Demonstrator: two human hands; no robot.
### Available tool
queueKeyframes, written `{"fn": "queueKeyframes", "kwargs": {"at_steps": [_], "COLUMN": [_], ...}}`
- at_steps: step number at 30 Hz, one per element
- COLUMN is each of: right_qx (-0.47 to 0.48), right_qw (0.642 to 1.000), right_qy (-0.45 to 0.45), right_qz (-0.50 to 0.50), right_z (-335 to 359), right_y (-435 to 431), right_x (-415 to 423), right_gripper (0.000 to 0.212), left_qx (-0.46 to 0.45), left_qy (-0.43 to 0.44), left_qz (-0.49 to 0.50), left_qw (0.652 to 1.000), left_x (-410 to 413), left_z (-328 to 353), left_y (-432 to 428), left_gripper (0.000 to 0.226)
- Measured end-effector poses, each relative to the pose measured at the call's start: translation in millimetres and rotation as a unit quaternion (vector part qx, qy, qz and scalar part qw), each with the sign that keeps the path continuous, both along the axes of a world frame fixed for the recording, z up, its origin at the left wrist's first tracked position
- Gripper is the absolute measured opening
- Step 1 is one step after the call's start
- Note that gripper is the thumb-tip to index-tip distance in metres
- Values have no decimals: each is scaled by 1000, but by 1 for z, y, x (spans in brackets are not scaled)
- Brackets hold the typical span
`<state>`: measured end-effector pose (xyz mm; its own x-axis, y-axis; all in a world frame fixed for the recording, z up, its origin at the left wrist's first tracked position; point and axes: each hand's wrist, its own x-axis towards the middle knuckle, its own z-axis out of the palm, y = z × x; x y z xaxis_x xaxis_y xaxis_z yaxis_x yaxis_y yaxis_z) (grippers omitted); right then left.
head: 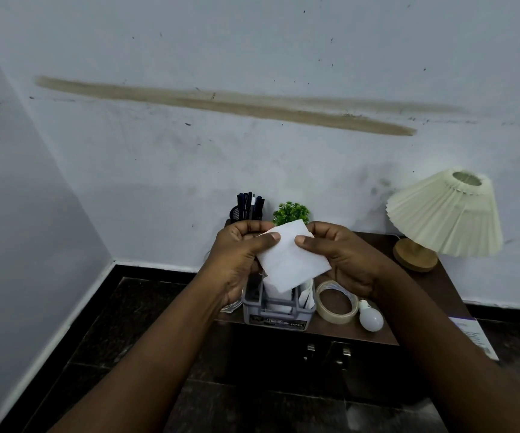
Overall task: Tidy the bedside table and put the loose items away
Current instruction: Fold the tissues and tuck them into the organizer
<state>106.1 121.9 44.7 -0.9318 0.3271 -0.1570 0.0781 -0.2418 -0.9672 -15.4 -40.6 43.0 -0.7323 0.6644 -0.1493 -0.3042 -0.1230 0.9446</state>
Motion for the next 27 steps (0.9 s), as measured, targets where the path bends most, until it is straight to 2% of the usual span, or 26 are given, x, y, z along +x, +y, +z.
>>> {"fn": "queueKeyframes", "kwargs": {"at_steps": [6,11,17,21,27], "right_qx": [36,65,21,39,46], "right_qw": [999,997,997,999,998], "right_qy": [-26,-38,-51,-26,-20], "right_qz": [15,-28,45,0,-27], "right_z": [-1,-3,-1,-2,-2], "right_y": [3,5,-1,-3,-1], "right_x": [1,0,1,-2,-2], "right_gripper": [42,29,41,34,36], "left_qx": [14,15,12,10,21], "left_qy": [8,26,66,68,53], "left_qz": [15,34,25,24,30], "left_qw": [1000,999,997,997,998], "left_x": [0,-2,-2,-3,-5], "left_z": [0,-1,-1,-2,-2], "left_y": [0,1,0,0,1], "left_gripper": [24,26,28,27,29]}}
